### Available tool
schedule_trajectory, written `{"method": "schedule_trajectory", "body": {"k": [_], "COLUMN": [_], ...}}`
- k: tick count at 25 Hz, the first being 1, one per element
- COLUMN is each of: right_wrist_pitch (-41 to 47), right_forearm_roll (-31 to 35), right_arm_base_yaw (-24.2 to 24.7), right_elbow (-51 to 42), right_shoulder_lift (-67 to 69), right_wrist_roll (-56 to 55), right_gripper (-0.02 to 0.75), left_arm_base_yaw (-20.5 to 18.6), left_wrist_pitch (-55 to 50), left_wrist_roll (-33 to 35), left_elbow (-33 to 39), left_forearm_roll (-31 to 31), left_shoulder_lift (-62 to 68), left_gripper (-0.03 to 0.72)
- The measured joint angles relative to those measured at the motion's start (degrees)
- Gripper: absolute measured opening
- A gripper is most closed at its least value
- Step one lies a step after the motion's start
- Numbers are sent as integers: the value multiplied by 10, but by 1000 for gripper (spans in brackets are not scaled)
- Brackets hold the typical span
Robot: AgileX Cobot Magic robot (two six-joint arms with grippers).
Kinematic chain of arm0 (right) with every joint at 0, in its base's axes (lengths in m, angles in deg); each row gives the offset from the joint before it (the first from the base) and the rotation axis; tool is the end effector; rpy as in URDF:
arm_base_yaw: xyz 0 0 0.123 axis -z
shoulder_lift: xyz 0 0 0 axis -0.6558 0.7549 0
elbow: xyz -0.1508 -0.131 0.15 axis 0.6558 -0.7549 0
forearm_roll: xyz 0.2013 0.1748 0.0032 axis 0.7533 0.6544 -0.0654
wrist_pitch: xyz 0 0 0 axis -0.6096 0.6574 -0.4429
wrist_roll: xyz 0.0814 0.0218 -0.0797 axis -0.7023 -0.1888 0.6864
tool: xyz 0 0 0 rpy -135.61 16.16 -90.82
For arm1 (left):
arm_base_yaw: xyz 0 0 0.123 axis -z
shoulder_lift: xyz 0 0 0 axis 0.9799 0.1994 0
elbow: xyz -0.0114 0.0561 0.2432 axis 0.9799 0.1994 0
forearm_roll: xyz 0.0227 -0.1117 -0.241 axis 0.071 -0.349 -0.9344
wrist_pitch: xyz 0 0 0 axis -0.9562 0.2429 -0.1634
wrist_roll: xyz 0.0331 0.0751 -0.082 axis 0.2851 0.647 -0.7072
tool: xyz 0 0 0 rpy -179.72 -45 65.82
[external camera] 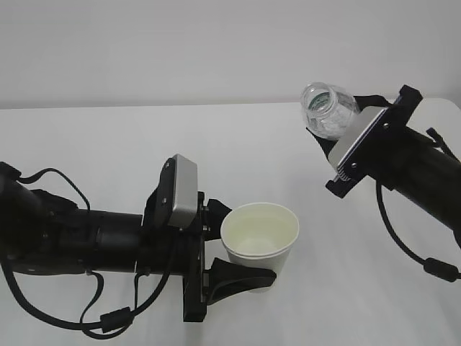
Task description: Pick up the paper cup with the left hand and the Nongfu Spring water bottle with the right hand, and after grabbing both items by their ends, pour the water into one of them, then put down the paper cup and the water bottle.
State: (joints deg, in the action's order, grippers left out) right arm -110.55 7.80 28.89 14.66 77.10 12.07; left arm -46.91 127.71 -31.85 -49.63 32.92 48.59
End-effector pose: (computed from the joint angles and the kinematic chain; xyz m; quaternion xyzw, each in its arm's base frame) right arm 0.3243 0.1035 0.1111 -0.4559 0.5603 -0.1236 0.6804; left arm 0.2331 -0.2503 0.0615 0.5371 0.5704 -0.4163 0.4613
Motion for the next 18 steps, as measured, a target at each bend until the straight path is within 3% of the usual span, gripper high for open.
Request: {"method": "schedule_trajectory", "body": {"k": [18], "right_wrist_pitch": [0], "right_forearm_roll": [69], "right_arm_base_yaw": [0], "right_elbow": [-5], "right_shoulder_lift": [0], "right_wrist_roll": [-115], "right_gripper": [428], "left_arm_base_yaw": [0], "left_wrist_pitch": [0], "left_wrist_roll": [0], "left_elbow": [0], "left_forearm_roll": [0], "left_shoulder_lift": [0], "left_gripper": [481]}}
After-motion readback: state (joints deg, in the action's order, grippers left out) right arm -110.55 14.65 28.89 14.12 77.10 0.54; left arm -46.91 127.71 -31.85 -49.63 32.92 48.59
